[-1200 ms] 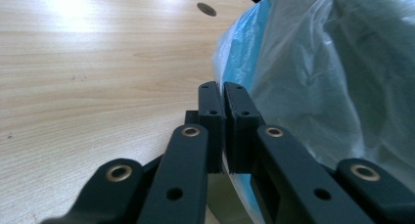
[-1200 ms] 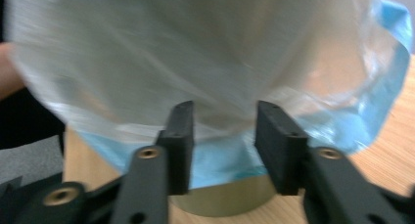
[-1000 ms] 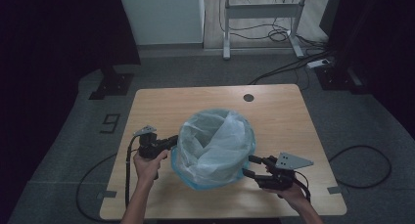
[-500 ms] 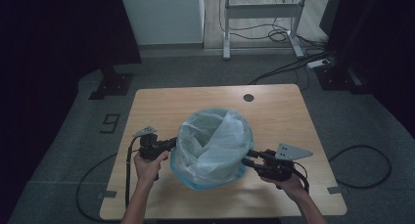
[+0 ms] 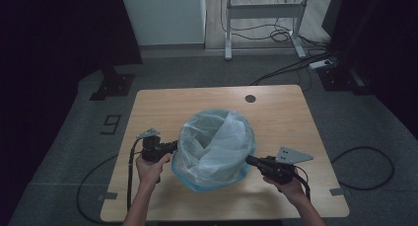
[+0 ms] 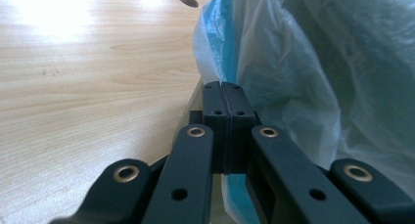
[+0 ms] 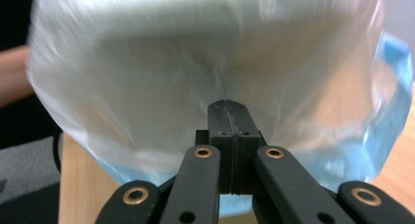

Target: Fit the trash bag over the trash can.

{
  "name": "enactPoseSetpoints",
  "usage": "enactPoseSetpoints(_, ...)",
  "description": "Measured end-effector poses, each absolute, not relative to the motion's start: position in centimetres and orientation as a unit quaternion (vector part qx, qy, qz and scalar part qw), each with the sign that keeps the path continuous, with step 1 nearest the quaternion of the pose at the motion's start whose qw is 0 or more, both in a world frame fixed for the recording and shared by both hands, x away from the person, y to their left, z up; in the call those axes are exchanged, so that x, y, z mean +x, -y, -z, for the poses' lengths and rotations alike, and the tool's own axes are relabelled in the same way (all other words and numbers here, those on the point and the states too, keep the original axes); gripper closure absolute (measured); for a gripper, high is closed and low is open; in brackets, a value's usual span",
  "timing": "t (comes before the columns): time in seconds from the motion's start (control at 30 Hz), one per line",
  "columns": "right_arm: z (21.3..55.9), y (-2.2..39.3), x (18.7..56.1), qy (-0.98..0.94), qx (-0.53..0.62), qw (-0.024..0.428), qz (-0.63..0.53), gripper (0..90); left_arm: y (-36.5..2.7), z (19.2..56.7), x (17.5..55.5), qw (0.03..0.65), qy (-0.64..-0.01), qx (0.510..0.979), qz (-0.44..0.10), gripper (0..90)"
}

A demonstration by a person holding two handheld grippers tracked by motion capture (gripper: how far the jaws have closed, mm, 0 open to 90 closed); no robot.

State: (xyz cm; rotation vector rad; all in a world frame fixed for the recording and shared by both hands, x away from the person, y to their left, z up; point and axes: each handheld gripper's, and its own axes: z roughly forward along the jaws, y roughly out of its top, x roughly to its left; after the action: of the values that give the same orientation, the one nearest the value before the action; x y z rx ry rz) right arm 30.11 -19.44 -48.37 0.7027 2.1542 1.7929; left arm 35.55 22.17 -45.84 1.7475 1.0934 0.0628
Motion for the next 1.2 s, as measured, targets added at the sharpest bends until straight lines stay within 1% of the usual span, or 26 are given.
enactPoseSetpoints(0.1, 49.6, 19.1, 30.0, -0.747, 0.247, 0.116, -0.606, 89.3, -22.1, 46.0, 35.5, 0.511, -0.455, 0.729, -0.025, 89.4)
enactPoseSetpoints(0.23, 49.9, 18.7, 29.5, -0.747, 0.24, 0.108, -0.61, 89.0, -22.1, 46.1, 35.4, 0.509, -0.455, 0.73, -0.025, 89.5)
enactPoseSetpoints(0.27, 49.8, 18.6, 29.3, -0.746, 0.236, 0.106, -0.613, 85.4, -22.1, 46.1, 35.4, 0.51, -0.455, 0.73, -0.025, 89.5)
enactPoseSetpoints(0.3, 49.5, 18.4, 28.8, -0.737, 0.225, 0.091, -0.63, 75.5, -22.1, 46.0, 35.4, 0.511, -0.455, 0.729, -0.025, 89.5)
enactPoseSetpoints(0.37, 49.3, 18.3, 28.5, -0.734, 0.222, 0.086, -0.635, 74.3, -22.2, 46.0, 35.4, 0.511, -0.455, 0.729, -0.025, 89.4)
enactPoseSetpoints(0.4, 49.2, 18.2, 28.3, -0.734, 0.22, 0.085, -0.637, 72.3, -22.2, 46.0, 35.3, 0.511, -0.455, 0.729, -0.025, 89.4)
enactPoseSetpoints(0.43, 48.8, 17.9, 27.8, -0.729, 0.206, 0.068, -0.65, 66.2, -22.3, 46.0, 35.3, 0.511, -0.455, 0.728, -0.026, 89.4)
enactPoseSetpoints(0.47, 48.8, 17.9, 27.8, -0.729, 0.206, 0.068, -0.65, 66.2, -22.3, 46.0, 35.3, 0.511, -0.455, 0.728, -0.026, 89.4)
enactPoseSetpoints(0.5, 48.4, 17.6, 27.2, -0.726, 0.2, 0.058, -0.656, 61.0, -22.3, 46.0, 35.2, 0.512, -0.456, 0.728, -0.025, 89.4)
enactPoseSetpoints(0.53, 48.4, 17.6, 27.2, -0.726, 0.2, 0.058, -0.656, 61.0, -22.3, 46.0, 35.2, 0.512, -0.456, 0.727, -0.025, 89.4)
enactPoseSetpoints(0.57, 48.3, 17.5, 27.0, -0.726, 0.197, 0.056, -0.656, 59.1, -22.4, 46.0, 35.2, 0.512, -0.456, 0.727, -0.025, 89.4)
enactPoseSetpoints(0.63, 48.0, 16.8, 26.1, -0.733, 0.192, 0.058, -0.65, 49.7, -22.3, 46.0, 35.2, 0.513, -0.456, 0.727, -0.025, 89.3)
enactPoseSetpoints(0.77, 48.1, 16.0, 25.1, -0.744, 0.184, 0.063, -0.639, 45.0, -22.3, 46.0, 35.1, 0.514, -0.455, 0.727, -0.025, 89.3)
enactPoseSetpoints(0.87, 48.3, 15.2, 24.7, -0.759, 0.176, 0.081, -0.622, 46.5, -22.2, 46.1, 35.1, 0.515, -0.455, 0.726, -0.024, 89.3)
enactPoseSetpoints(0.93, 48.4, 15.0, 24.7, -0.76, 0.177, 0.084, -0.619, 47.6, -22.2, 46.0, 35.1, 0.515, -0.455, 0.726, -0.024, 89.3)
enactPoseSetpoints(0.97, 48.6, 14.7, 24.8, -0.765, 0.177, 0.097, -0.612, 51.8, -22.1, 46.0, 35.1, 0.516, -0.454, 0.726, -0.024, 89.2)
enactPoseSetpoints(1.03, 48.8, 14.4, 24.8, -0.768, 0.179, 0.109, -0.605, 55.8, -22.1, 46.1, 35.1, 0.516, -0.455, 0.726, -0.024, 89.2)
enactPoseSetpoints(1.07, 48.8, 14.4, 24.8, -0.768, 0.179, 0.109, -0.605, 55.8, -22.1, 46.1, 35.1, 0.516, -0.455, 0.726, -0.024, 89.2)
enactPoseSetpoints(1.1, 49.0, 14.1, 24.7, -0.775, 0.179, 0.121, -0.593, 64.9, -22.1, 46.1, 35.2, 0.515, -0.455, 0.726, -0.023, 89.2)
enactPoseSetpoints(1.13, 49.0, 14.1, 24.7, -0.775, 0.179, 0.121, -0.593, 64.9, -22.1, 46.1, 35.2, 0.515, -0.455, 0.726, -0.023, 89.2)
enactPoseSetpoints(1.17, 49.1, 13.9, 24.7, -0.781, 0.176, 0.126, -0.585, 73.5, -22.1, 46.1, 35.2, 0.516, -0.456, 0.725, -0.023, 89.2)
enactPoseSetpoints(1.2, 49.1, 13.8, 24.7, -0.783, 0.177, 0.126, -0.583, 78.4, -22.1, 46.1, 35.2, 0.516, -0.456, 0.725, -0.023, 89.2)
